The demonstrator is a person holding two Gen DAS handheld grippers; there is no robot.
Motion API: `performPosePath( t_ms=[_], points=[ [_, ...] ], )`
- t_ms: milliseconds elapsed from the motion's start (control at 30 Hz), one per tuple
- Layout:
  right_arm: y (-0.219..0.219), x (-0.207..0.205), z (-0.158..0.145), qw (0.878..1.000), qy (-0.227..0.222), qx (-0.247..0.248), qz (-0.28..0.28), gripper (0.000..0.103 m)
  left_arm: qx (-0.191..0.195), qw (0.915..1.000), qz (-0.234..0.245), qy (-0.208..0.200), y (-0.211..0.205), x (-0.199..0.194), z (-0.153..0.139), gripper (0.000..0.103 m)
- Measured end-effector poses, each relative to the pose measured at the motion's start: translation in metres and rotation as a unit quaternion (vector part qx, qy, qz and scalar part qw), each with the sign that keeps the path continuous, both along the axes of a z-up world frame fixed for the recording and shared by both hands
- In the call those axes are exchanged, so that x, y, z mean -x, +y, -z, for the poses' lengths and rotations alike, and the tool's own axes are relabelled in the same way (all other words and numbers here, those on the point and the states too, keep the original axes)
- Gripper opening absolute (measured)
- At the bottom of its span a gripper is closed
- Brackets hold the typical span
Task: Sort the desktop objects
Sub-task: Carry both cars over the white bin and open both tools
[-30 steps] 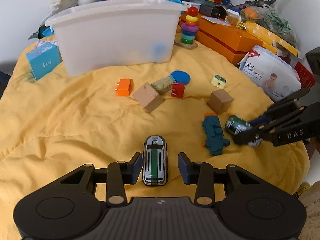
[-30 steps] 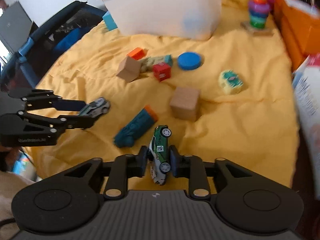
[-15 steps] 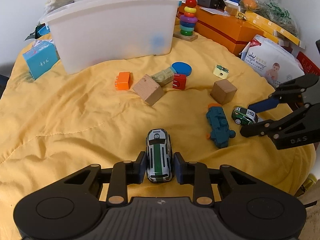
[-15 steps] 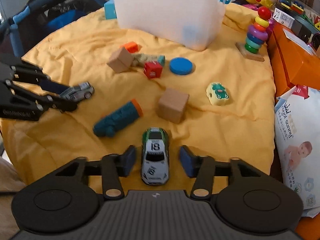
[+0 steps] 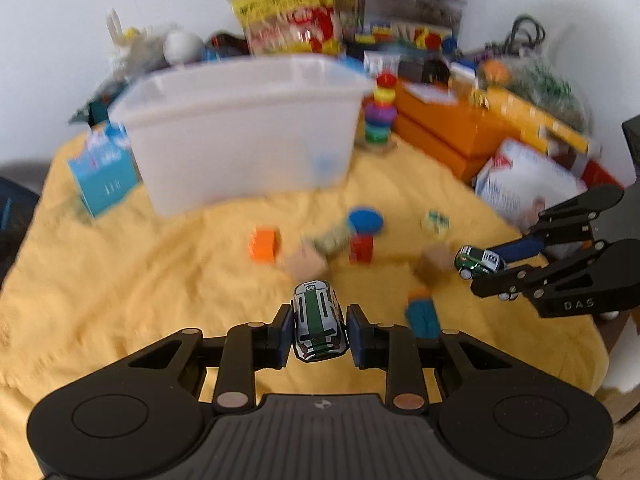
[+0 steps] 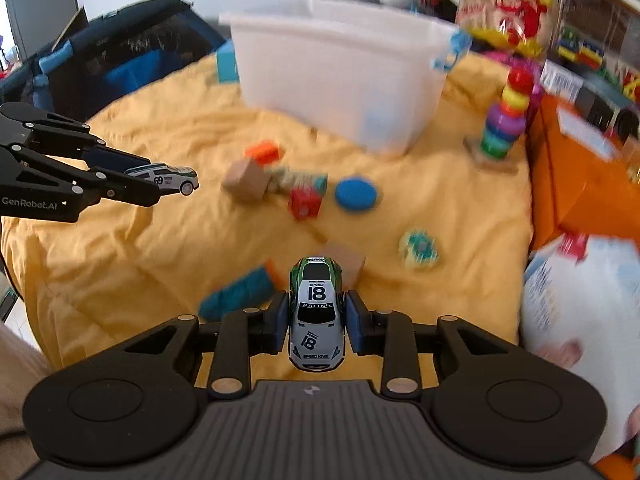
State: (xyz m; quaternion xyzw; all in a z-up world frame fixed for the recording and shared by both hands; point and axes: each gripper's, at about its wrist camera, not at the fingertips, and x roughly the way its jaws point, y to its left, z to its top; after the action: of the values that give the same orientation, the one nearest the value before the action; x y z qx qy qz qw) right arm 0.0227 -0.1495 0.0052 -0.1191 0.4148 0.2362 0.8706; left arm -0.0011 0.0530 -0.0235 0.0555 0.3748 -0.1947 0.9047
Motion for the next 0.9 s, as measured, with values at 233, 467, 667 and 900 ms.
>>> performPosePath(
  t_ms=[233, 467, 667, 900],
  points=[
    [0.011, -0.028, -0.042, 0.996, -0.088, -0.013, -0.012, 0.033, -0.017, 0.9953, -0.005, -0.096, 0.014, -0.044, -0.062, 0.032],
    [0.022, -0.092, -0.077, 0.984, -0.160, -0.074, 0.013, 0.033, -0.005, 0.9845, -0.037, -0.171, 0.023, -0.114, -0.110, 0.032],
    [0.025, -0.148, -0.091, 0.977, -0.159, -0.127, 0.056, 0.033, 0.009, 0.9820, -0.072, -0.174, 0.017, -0.169, -0.110, 0.032],
    [0.051, -0.177, -0.076, 0.980, -0.146, -0.115, 0.074, 0.042, -0.030, 0.9891, -0.075, -0.123, 0.005, -0.197, -0.077, 0.034]
  ],
)
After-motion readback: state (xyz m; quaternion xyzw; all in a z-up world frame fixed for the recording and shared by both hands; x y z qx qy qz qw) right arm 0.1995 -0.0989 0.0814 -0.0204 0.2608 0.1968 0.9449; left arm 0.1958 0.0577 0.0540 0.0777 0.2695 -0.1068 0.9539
